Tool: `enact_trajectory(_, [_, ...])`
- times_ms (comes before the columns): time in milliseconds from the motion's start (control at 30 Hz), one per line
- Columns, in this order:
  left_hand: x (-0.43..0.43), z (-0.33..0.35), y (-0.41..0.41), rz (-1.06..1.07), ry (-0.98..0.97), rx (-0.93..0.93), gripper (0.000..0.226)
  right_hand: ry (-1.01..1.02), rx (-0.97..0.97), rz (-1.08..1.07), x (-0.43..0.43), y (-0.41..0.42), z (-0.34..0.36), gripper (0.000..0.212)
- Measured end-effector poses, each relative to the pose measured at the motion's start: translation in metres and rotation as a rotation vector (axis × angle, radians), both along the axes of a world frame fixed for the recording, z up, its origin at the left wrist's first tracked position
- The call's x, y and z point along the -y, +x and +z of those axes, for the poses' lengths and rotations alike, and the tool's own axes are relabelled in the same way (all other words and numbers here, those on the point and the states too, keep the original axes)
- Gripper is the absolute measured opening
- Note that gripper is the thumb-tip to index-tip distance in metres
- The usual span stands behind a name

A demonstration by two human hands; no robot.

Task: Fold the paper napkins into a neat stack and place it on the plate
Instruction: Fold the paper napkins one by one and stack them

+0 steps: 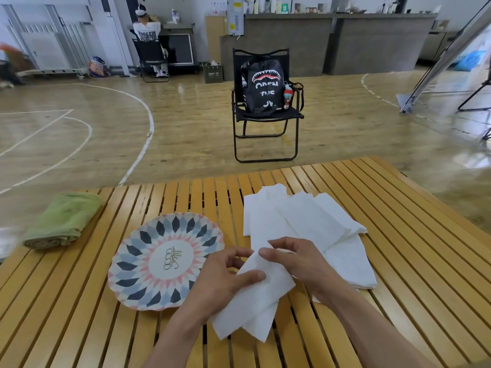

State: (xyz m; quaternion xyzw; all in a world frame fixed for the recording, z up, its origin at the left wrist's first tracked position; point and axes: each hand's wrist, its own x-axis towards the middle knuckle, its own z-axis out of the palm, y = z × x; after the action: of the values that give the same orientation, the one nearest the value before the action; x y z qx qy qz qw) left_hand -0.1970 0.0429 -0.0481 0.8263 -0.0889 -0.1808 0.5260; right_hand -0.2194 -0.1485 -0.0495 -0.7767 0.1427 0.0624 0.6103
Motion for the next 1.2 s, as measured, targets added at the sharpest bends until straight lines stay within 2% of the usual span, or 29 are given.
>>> enact_trajectory(133, [-0.009, 0.003, 0.001, -0.035, 0.053, 0.002, 0.061, 0.126, 0.066, -0.02, 0.011, 0.002, 0.003, 0.021])
enact_trajectory(400, [-0.053, 0.013, -0.004, -0.028, -0.075, -0.133, 0.073, 0.351, 0.015, -0.161, 0.027, 0.001, 0.001, 0.028])
enact_trajectory(500, [-0.054, 0.007, -0.006, 0.005, -0.102, -0.078, 0.069, 0.423, -0.012, -0.164, 0.024, 0.0, 0.003, 0.029])
enact_trajectory(667, [-0.049, 0.0, -0.008, 0.066, -0.112, 0.07, 0.048, 0.547, -0.032, -0.173, 0.02, -0.004, 0.008, 0.024])
enact_trajectory(833, [-0.061, 0.01, -0.008, -0.129, -0.14, -0.02, 0.075, 0.655, -0.044, -0.194, 0.022, -0.011, 0.016, 0.018])
enact_trajectory(933, [-0.054, 0.01, -0.015, -0.128, -0.154, 0.015, 0.063, 0.706, -0.076, -0.164, 0.023, -0.013, 0.017, 0.024])
enact_trajectory(1033, [-0.044, 0.008, -0.021, -0.079, -0.208, 0.081, 0.045, 0.672, -0.072, -0.136, 0.02, -0.014, 0.018, 0.019])
enact_trajectory(1200, [-0.039, 0.009, -0.02, 0.018, -0.239, 0.211, 0.04, 0.585, -0.036, -0.115, 0.017, -0.012, 0.013, 0.02])
